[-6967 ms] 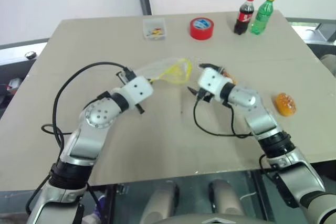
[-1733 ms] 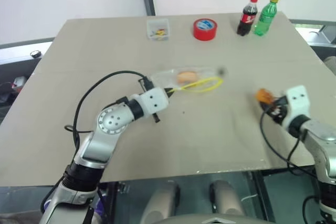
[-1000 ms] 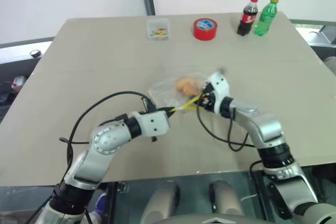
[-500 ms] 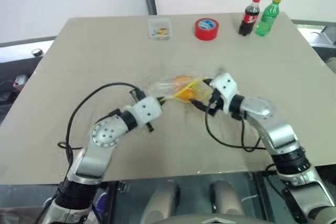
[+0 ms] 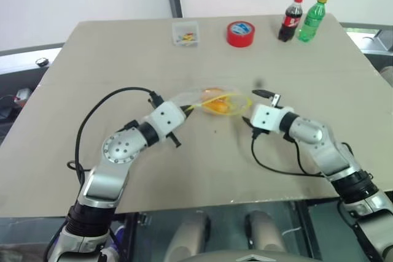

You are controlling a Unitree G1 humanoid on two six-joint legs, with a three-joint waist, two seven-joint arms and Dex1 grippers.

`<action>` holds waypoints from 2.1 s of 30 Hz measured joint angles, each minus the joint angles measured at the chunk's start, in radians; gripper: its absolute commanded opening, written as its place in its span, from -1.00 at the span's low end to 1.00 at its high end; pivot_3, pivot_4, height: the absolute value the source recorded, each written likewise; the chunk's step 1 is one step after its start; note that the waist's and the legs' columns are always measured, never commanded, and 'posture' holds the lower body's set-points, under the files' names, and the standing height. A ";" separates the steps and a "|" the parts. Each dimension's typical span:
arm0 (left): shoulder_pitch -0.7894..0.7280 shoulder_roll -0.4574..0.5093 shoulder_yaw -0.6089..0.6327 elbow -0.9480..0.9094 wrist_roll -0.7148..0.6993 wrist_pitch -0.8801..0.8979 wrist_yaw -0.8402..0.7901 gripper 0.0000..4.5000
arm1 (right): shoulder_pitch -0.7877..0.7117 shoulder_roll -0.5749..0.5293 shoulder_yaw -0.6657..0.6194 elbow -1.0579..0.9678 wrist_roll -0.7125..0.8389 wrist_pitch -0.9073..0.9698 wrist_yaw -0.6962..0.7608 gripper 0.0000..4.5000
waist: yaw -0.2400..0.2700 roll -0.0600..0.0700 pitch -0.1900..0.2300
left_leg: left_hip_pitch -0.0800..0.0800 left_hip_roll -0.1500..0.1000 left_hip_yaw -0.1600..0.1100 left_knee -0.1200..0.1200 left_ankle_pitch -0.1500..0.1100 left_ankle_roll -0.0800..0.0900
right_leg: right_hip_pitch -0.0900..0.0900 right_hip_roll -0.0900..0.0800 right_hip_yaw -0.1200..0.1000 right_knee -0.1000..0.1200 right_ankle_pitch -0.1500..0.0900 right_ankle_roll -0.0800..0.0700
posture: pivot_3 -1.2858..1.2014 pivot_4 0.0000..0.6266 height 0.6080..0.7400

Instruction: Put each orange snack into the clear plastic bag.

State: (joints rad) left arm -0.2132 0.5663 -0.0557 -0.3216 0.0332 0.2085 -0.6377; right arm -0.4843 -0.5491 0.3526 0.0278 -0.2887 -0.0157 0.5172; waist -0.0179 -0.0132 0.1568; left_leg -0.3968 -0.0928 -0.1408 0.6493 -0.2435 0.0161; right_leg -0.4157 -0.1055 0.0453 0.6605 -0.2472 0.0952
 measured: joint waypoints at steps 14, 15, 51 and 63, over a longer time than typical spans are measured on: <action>0.017 0.013 0.006 -0.025 -0.005 -0.005 0.002 -1.00 | -0.044 0.037 0.003 0.117 -0.081 -0.123 -0.025 -0.86 | 0.000 0.000 0.000 | 0.000 0.000 0.000 0.000 0.000 0.000 | 0.000 0.000 0.000 0.000 0.000 0.000 | 0.03 -0.52 1.00; 0.018 0.013 0.007 -0.026 -0.007 -0.005 0.002 -1.00 | -0.044 0.037 0.003 0.119 -0.084 -0.124 -0.026 -0.86 | 0.000 0.000 0.000 | 0.000 0.000 0.000 0.000 0.000 0.000 | 0.000 0.000 0.000 0.000 0.000 0.000 | 0.03 -0.52 1.00; -0.070 0.008 0.029 -0.020 -0.042 0.030 0.019 -1.00 | -0.128 0.018 -0.066 0.162 -0.119 -0.150 -0.057 -0.98 | 0.001 0.000 0.000 | 0.000 0.000 -0.001 0.000 0.000 0.000 | 0.000 0.000 0.000 0.000 0.000 0.000 | 0.03 -0.52 1.00; -0.520 -0.061 -0.060 0.498 0.028 -0.156 0.079 -1.00 | -0.360 -0.044 -0.134 0.285 -0.071 -0.068 -0.025 -0.98 | 0.001 -0.001 0.001 | -0.003 -0.004 -0.002 0.000 0.000 0.000 | 0.000 -0.001 -0.001 -0.002 0.000 0.000 | 0.03 -0.52 1.00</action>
State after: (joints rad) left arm -0.7330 0.5053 -0.1161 0.1759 0.0611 0.0523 -0.5587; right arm -0.8445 -0.5927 0.2181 0.3130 -0.3596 -0.0834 0.4919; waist -0.0174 -0.0141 0.1573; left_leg -0.3995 -0.0964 -0.1426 0.6496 -0.2433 0.0160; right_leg -0.4159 -0.1068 0.0438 0.6580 -0.2472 0.0953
